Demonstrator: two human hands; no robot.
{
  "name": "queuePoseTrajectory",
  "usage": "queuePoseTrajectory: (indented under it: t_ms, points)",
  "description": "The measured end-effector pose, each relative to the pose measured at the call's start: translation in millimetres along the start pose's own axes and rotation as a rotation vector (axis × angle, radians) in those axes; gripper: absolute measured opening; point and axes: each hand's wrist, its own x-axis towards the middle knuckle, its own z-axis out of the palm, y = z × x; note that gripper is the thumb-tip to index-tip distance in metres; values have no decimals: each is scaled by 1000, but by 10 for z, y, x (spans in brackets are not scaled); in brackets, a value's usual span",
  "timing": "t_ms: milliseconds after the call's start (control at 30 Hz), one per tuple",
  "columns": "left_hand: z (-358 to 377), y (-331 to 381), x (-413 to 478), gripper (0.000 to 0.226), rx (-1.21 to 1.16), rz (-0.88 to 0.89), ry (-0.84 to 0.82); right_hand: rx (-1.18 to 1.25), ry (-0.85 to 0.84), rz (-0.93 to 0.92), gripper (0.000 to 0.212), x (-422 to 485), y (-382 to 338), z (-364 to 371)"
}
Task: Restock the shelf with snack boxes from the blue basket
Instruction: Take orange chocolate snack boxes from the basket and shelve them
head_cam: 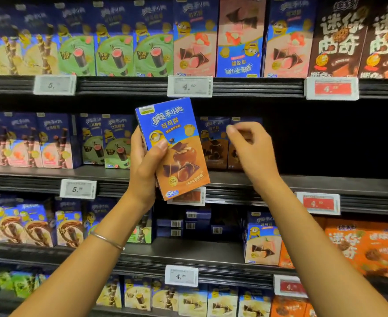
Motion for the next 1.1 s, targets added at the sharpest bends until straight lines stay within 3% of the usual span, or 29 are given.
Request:
queuePoseTrajectory:
  t_ms: [67,133,233,300,433,500,567,700,767,867,1100]
  points:
    - [-1,7,1,80,5,6,-35,181,-236,-22,54,-282,-350,128]
    - [-12,30,2,80,18,15,-60,184,-356,-51,60,-502,-551,244]
    - [-65,85,7,83,18,17,-52,27,-362,-92,66,-664,-658,349]
    - [-88,140,-1,91,34,33,-27,57,-353,-87,63,-699,-664,391]
    - [-90,272,-66,128,152,96,63,153,-280,-73,54,-709,-640,468]
    - [-134,277,-62,130,196,134,97,180,-291,-44,55,-700,-617,507]
    - [-173,263,-42,119,255,173,140,231,-315,4,55,-675,-561,522]
    - [-325,220,33,63,337,222,309,357,-307,117,55,-557,-328,422]
    - [-422,230,73,49,343,233,362,352,-228,163,52,-465,-161,348]
    - [-508,292,116,34,309,225,401,149,-98,223,51,-286,82,318]
    - [-517,309,141,21,297,202,417,-311,-174,179,70,44,157,539]
